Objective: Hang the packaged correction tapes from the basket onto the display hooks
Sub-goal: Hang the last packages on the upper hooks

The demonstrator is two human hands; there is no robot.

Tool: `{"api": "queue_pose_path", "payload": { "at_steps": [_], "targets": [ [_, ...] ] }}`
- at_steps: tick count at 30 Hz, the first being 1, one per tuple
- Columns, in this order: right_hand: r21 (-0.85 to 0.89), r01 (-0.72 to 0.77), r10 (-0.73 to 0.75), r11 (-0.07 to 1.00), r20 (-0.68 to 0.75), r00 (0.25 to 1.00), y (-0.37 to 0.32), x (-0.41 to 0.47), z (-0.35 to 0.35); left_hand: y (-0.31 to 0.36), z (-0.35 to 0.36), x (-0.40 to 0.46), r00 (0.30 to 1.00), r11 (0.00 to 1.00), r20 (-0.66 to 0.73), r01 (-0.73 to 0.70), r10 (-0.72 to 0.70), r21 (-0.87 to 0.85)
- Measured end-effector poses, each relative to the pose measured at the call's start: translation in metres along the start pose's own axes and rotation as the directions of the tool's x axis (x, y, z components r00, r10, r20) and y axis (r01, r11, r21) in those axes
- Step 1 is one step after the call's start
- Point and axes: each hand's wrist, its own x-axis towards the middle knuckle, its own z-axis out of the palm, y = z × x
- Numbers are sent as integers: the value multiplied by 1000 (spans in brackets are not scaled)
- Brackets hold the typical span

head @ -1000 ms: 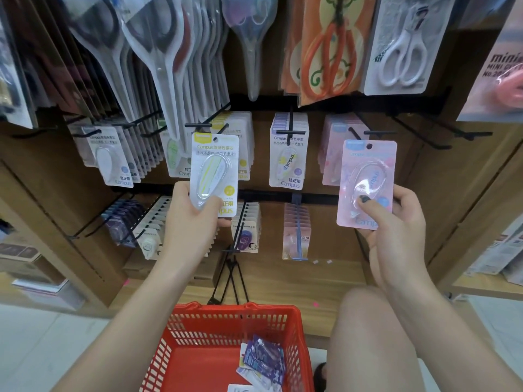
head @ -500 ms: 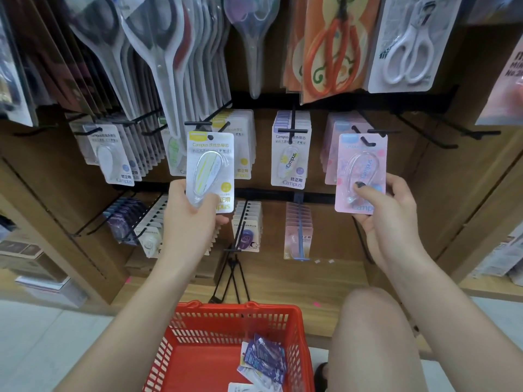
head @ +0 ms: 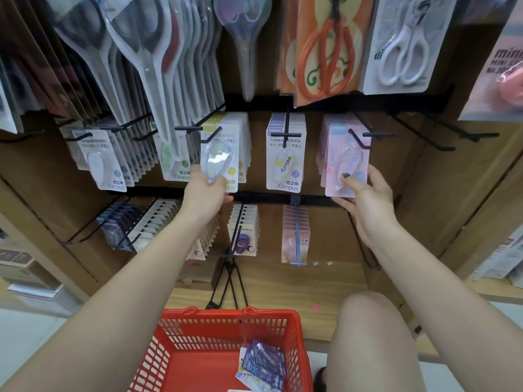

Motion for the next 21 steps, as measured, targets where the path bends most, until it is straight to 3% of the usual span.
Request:
{"api": "queue_pose_path", "payload": {
  "at_steps": [5, 12, 17, 19, 21],
  "targets": [
    [-83, 2, -6, 997, -42, 999, 13, 15, 1, -5, 8, 23, 999, 999, 11, 32, -32, -32],
    [-236, -108, 72, 966, -158, 985, 29, 18, -4, -17, 9, 23, 999, 994, 7, 36, -36, -107],
    [-294, -77, -1, 953, -256, 967, 46, -17, 2, -38, -4, -6, 999, 999, -22, 44, -45, -14],
    [-267, -21, -46, 963, -244, 969, 56, -41, 12, -55, -8, -26, 1000, 999, -30, 8, -7, 32],
    [-291, 2, -39, 957, -122, 992, 73, -70, 25, -81, -11, -51, 998, 992, -22, -60, 63, 110]
  ]
}}
